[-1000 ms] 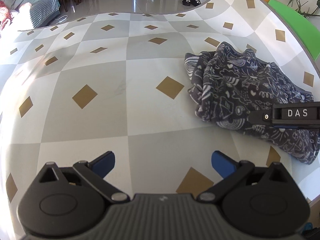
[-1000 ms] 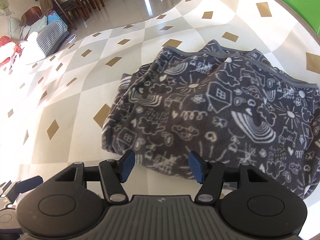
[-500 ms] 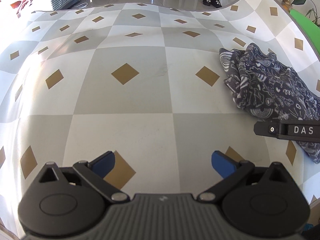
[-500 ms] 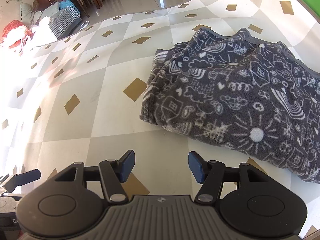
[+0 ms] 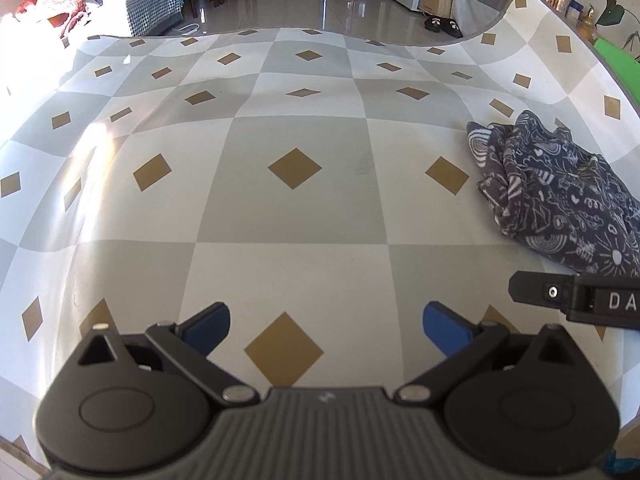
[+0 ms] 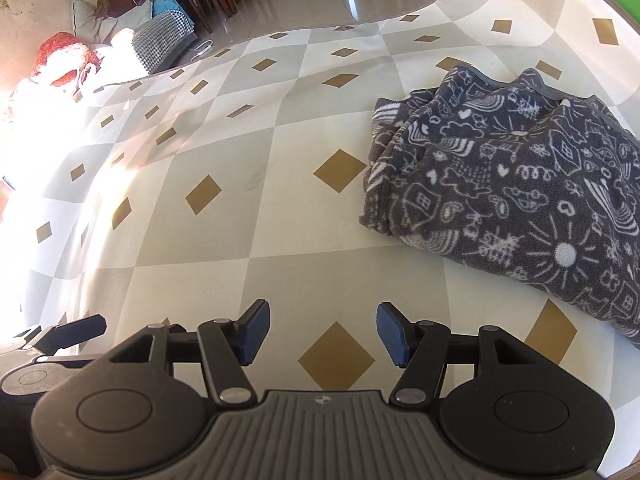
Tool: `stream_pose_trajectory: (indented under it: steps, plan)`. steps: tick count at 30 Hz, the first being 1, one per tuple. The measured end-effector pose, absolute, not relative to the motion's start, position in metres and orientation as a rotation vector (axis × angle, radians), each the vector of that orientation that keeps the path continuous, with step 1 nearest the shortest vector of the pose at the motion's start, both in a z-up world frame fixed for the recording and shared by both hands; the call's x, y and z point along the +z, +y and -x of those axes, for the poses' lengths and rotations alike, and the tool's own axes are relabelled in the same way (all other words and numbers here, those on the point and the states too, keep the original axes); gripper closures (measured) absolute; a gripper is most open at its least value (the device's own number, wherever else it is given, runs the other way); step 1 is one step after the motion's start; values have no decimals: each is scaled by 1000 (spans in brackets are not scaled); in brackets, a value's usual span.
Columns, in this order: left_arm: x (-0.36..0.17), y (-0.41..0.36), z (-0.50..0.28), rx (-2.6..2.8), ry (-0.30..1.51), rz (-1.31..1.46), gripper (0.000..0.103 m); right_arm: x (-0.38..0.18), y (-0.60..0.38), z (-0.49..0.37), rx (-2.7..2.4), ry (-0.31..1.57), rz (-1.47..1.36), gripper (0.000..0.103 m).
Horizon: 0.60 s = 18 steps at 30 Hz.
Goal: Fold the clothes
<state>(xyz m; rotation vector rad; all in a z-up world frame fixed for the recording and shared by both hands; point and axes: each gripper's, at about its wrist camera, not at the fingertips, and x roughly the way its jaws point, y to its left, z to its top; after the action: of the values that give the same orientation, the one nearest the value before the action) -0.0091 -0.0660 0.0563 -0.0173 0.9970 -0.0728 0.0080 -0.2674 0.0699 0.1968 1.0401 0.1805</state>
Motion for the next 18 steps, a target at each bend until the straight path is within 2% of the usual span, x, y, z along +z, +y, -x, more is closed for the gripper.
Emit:
stream_pose_trajectory:
  steps: [18]
  plan:
    - [66, -25, 15, 42, 967, 49, 0, 78, -219, 4, 266, 1002, -206, 44]
